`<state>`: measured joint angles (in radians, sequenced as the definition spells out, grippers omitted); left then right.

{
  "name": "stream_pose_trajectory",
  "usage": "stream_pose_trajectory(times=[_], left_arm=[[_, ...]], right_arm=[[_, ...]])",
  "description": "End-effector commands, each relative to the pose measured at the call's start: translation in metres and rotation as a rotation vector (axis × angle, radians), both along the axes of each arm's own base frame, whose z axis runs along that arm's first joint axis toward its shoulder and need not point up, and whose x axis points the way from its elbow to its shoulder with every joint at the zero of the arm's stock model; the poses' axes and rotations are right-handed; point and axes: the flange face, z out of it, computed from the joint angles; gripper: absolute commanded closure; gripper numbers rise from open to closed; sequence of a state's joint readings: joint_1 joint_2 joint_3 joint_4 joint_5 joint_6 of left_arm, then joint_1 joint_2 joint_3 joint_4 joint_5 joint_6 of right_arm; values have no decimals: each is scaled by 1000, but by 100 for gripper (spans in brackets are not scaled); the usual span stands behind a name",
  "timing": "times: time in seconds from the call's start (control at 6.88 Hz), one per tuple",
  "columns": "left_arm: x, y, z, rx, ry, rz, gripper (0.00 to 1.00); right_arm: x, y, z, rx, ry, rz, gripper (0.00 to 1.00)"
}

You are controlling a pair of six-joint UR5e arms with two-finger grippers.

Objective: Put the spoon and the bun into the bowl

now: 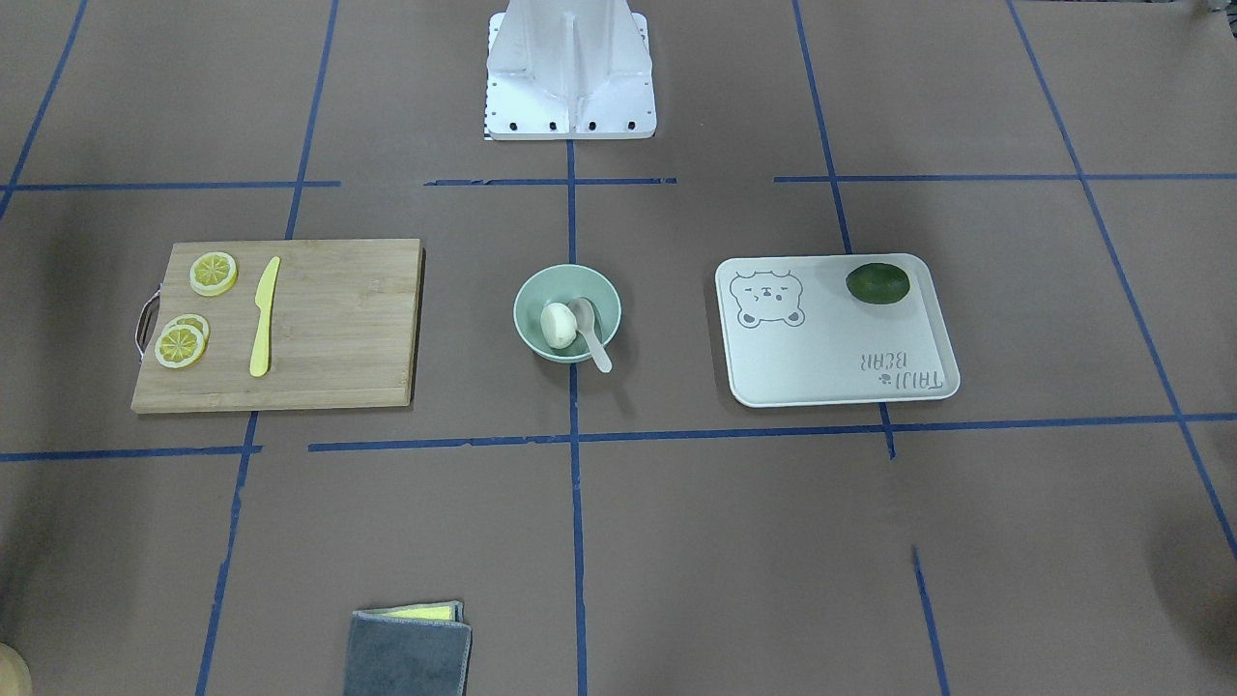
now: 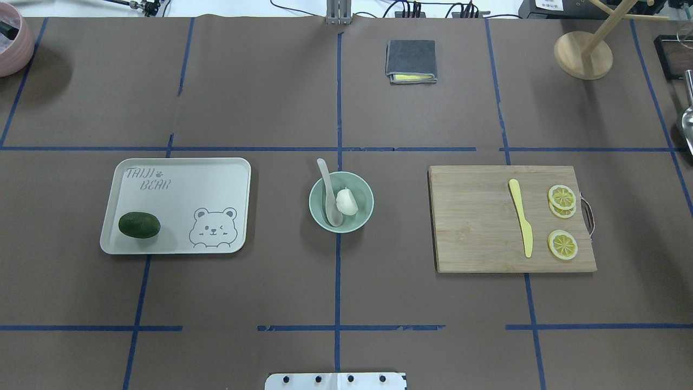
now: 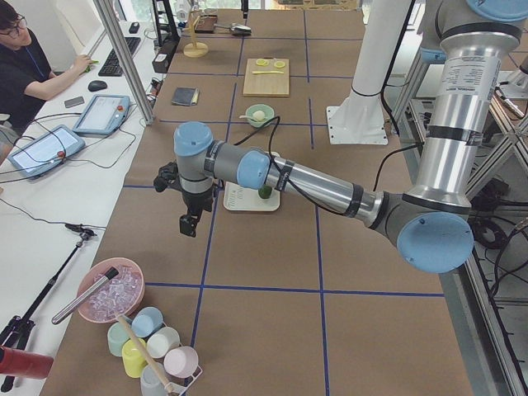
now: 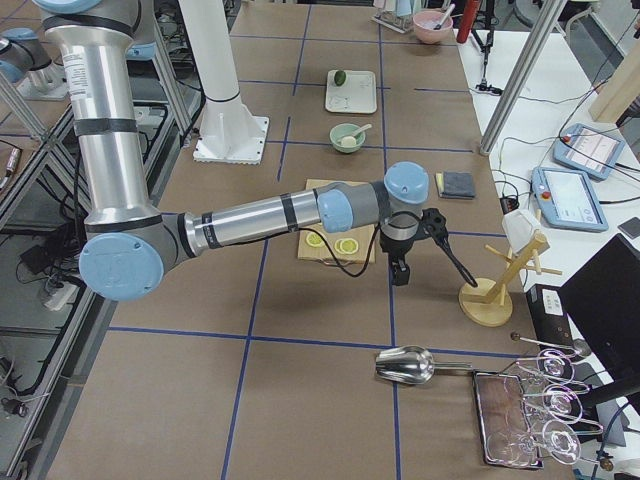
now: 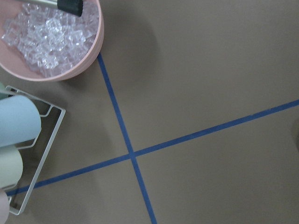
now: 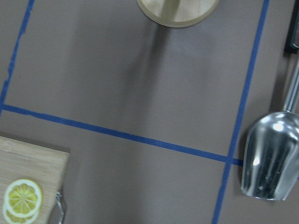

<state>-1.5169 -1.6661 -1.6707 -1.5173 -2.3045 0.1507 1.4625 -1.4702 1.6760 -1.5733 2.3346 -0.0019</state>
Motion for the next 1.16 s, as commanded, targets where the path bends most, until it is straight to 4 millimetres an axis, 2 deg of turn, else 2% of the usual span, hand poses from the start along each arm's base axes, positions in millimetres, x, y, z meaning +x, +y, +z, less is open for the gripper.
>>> stream_pose_trajectory(times=[0.0, 0.15, 0.29, 0.44, 0.58, 0.73, 1.02], left_arm=[[-2, 21, 50, -96, 75, 6, 0], [-4, 22, 52, -99, 72, 2, 0], [-5, 34, 62, -120, 73, 1, 0], [-5, 36, 65, -127, 74, 0, 0], [-5, 42, 70, -139, 72, -2, 0], [-5, 46, 74, -147, 72, -3, 0], [-5, 47, 76, -154, 73, -6, 0]], right_arm=[[34, 18, 35, -10, 12, 6, 0], [38, 21, 64, -52, 69, 5, 0], [39, 20, 70, -41, 80, 18, 0], [38, 23, 76, -62, 61, 18, 0], [31, 30, 76, -86, -47, 6, 0], [30, 37, 82, -103, -65, 6, 0], [30, 37, 79, -155, -71, 63, 0]])
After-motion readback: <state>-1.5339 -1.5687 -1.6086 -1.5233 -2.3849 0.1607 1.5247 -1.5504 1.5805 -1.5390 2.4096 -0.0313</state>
